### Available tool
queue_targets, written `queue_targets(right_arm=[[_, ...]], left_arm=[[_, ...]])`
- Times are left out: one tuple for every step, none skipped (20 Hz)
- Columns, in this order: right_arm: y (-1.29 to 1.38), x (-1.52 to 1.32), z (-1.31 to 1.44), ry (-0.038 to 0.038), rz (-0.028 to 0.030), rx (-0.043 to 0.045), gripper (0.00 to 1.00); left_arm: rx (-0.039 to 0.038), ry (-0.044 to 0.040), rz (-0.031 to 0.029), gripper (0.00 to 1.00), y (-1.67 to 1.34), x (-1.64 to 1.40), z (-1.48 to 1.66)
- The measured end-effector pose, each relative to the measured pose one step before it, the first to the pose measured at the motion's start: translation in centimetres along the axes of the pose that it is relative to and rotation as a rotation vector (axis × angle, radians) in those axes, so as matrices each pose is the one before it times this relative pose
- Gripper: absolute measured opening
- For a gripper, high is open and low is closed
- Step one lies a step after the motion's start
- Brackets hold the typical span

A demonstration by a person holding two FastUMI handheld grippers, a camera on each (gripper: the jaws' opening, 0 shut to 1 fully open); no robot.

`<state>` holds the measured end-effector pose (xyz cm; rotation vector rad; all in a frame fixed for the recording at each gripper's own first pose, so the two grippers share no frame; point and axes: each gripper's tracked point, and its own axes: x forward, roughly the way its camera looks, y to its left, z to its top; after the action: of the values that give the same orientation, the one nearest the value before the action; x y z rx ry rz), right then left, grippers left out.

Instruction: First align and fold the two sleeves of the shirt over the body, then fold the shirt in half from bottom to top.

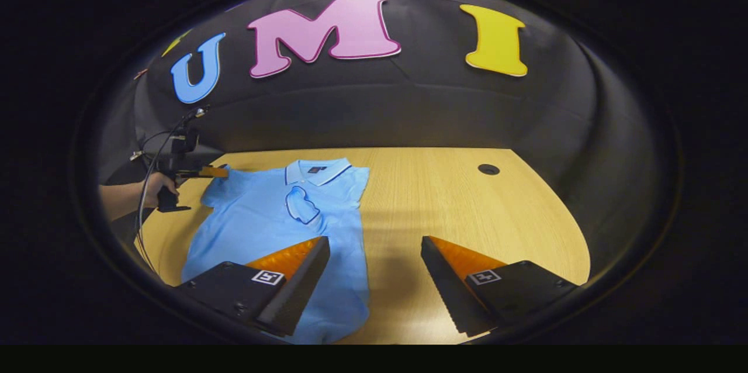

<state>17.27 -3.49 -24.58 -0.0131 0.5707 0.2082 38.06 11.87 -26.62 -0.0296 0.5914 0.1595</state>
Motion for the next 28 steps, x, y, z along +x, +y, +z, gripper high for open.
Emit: queue_targets(right_arm=[[-0.292, -0.232, 0.203, -0.00833, -0.01248, 0.00415, 0.98], [-0.161, -0.35, 0.198, -0.01046, -0.00919, 0.00437, 0.98], [-0.095, -0.373, 0.123, -0.00559, -0.00517, 0.00447, 0.98], [-0.008, -0.392, -0.144, -0.00151, -0.00067, 0.00347, 0.97], [0.018, -0.417, -0.045, -0.00065, 0.00084, 0.00437, 0.97], [-0.023, -0.213, -0.149, 0.00123, 0.0007, 0.00257, 0.94], [0.049, -0.312, -0.095, 0.00104, 0.00124, 0.00164, 0.94], [0.075, -0.34, -0.082, -0.00081, 0.00152, 0.00052, 0.97], [0.047, -0.347, -0.053, -0.0031, -0.00011, 0.0004, 0.97], [0.076, -0.455, 0.005, -0.00439, -0.00078, -0.00006, 0.97], [-0.026, -0.4, 0.004, -0.00504, -0.00505, 0.0011, 0.97], [-0.037, -0.569, 0.005, -0.00951, -0.00772, 0.00621, 0.98], [0.142, -0.607, 0.088, -0.01045, -0.00024, 0.0096, 0.98], [0.23, -0.638, -0.128, -0.00731, -0.00094, 0.00628, 0.97], [0.051, -0.663, -0.211, -0.00119, -0.0029, 0.00089, 0.98], [0.07, -0.65, -0.315, -0.00059, -0.00327, -0.00103, 0.99], [0.184, -0.717, -0.147, -0.0031, -0.0025, -0.0002, 0.99], [0.114, -0.725, -0.25, -0.00211, -0.00286, 0.00011, 0.99], [0.292, -0.852, -0.374, 0.00146, -0.00139, 0.00084, 0.99], [0.426, -0.875, -0.436, 0.00199, 0.00223, 0.00148, 0.99], [0.513, -0.86, -0.45, 0.00588, 0.00704, 0.00014, 0.99], [0.598, -0.811, -0.585, 0.00919, 0.00694, -0.00153, 0.99], [0.587, -0.805, -0.564, 0.00724, 0.00688, -0.00418, 0.99], [0.596, -0.69, -0.652, 0.00967, 0.00475, -0.00487, 0.99], [0.697, -0.699, -0.883, 0.01477, 0.00684, -0.00255, 0.99], [0.593, -0.651, -0.861, 0.01573, 0.00638, -0.00075, 0.99], [0.684, -0.578, -0.935, 0.01628, 0.00555, 0.0008, 0.99], [0.621, -0.566, -0.841, 0.01278, 0.00511, -0.00055, 0.99]], left_arm=[[0.01912, -0.01623, -0.01911, 0.06, -1.208, -0.557, 0.819], [0.01435, -0.01219, -0.02691, 0.06, -1.486, -0.506, 0.723], [0.01156, -0.00516, -0.02862, 0.06, -1.644, -0.475, 0.407], [0.01029, -0.0039, -0.0229, 0.06, -1.578, -0.373, 0.313], [0.0035, 0.00104, -0.02479, 0.06, -1.727, -0.205, 0.035], [-0.00447, 0.00357, -0.02478, 0.06, -1.726, -0.3, -0.033], [-0.01059, 0.00536, -0.0269, 0.06, -1.762, -0.228, -0.239], [-0.01751, 0.00447, -0.02944, 0.06, -1.702, -0.248, -0.254], [-0.02245, 0.00662, -0.03054, 0.06, -1.873, -0.204, -0.265], [-0.02233, 0.00277, -0.01994, 0.06, -1.509, -0.13, -0.281], [-0.02197, 0.00626, -0.03017, 0.06, -1.623, -0.233, -0.364], [-0.02441, 0.00836, -0.03905, 0.08, -1.585, -0.165, -0.416], [-0.02518, 0.00668, -0.02982, 0.14, -1.402, -0.366, -0.463], [-0.01587, 0.001, -0.02418, 0.07, -0.859, -0.14, -0.412], [-0.01219, -0.00031, -0.0178, 0.21, -0.727, -0.565, -0.388], [-0.00737, -0.00258, -0.01344, 0.35, -0.583, -0.683, -0.338], [-0.00281, -0.00367, -0.00879, 0.5, -0.269, -0.793, -0.469], [0.00266, -0.00436, 0.00543, 0.64, -0.128, -1.236, -0.463], [0.01266, -0.00228, 0.0086, 0.78, 0.059, -1.192, -0.657], [0.02828, -0.00765, 0.02264, 0.92, 0.434, -1.81, -0.507], [0.02976, -0.01143, 0.02651, 0.97, 0.52, -1.688, -0.673], [0.02948, -0.00798, 0.01761, 0.98, 0.273, -1.941, -0.642], [0.02456, -0.01015, 0.01035, 0.97, 0.122, -1.95, -0.682], [0.02175, -0.00685, 0.00452, 0.97, 0.062, -2.085, -0.735], [0.01827, -0.00181, 0.00652, 0.98, 0.029, -1.979, -0.89], [0.01278, 0.00234, 0.00782, 0.97, 0.069, -1.945, -0.946], [0.00619, 0.00327, 0.00934, 0.97, 0.135, -1.793, -1.284], [-0.00313, 0.0079, 0.00286, 0.97, 0.038, -1.782, -1.149]])
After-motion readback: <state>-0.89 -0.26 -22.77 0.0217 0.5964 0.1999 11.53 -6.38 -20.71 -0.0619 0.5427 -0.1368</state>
